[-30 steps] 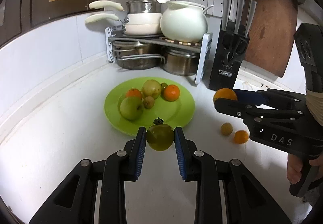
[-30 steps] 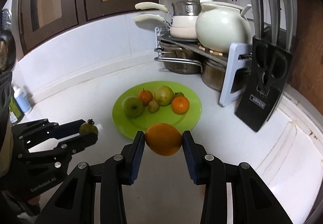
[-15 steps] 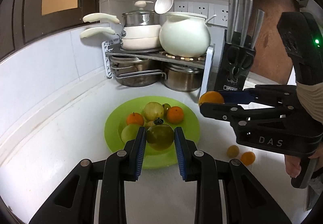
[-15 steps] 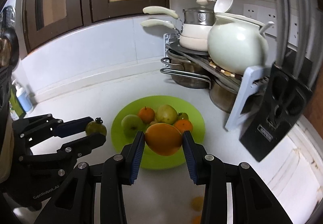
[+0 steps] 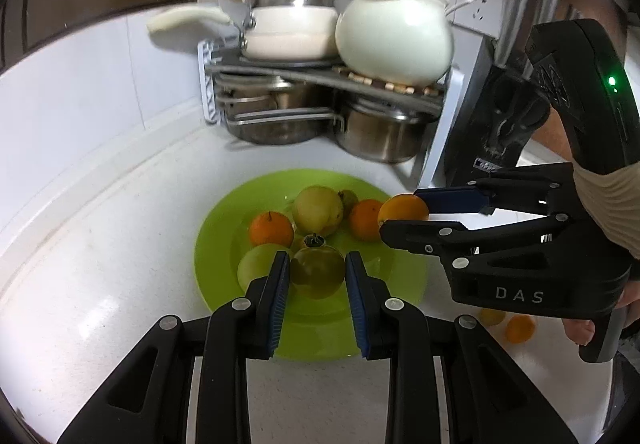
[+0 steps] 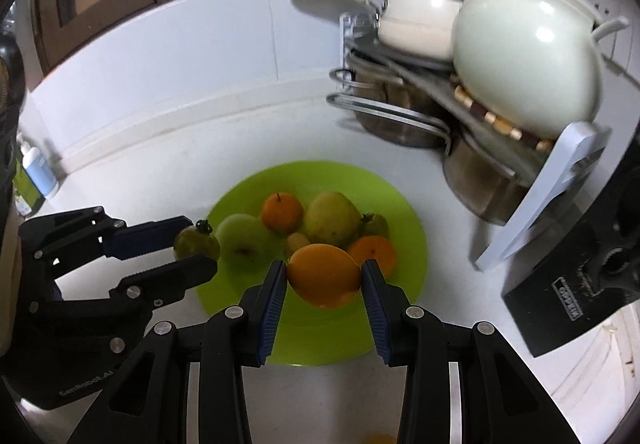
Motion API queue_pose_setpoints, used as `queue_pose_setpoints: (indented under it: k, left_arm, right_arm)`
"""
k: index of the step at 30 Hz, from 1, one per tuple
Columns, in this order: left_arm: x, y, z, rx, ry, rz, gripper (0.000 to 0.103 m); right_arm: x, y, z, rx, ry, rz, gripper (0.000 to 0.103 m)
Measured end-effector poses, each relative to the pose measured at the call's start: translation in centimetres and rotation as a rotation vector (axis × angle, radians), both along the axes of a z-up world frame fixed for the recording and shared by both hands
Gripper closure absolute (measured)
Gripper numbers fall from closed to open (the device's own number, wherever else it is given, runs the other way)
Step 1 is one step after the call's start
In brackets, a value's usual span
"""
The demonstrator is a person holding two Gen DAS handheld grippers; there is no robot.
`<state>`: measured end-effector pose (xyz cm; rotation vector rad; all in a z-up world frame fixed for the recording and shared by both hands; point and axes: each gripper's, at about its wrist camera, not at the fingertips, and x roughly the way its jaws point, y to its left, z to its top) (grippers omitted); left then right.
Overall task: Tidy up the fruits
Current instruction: 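Carry the green tomato and orange with both tools onto the green plate, then open both tools to release the fruits on the plate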
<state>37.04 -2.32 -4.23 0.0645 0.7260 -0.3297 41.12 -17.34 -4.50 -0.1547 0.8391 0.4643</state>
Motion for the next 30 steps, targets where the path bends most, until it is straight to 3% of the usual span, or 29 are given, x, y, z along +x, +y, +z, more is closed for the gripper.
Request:
queue_pose_setpoints:
  k: [10, 17, 30]
  left_arm:
    - [1.3, -0.4, -1.7, 0.016, 0.043, -0.009, 0.074]
    - [0.9, -0.3, -1.3, 0.024, 0.026, 0.007, 0.066]
    - [-2.7, 0.8, 1.5, 0.007, -0.052, 0.053, 0.050]
  right_arm:
    - [1.4, 0.2, -1.7, -0.017, 0.050, 0.005, 0.063]
    - [1.3, 0.2, -1.6, -0.008, 0.064, -0.002, 0.063]
    - [-3.9, -0.8, 2.1, 0.021, -0.070, -0.062, 0.059]
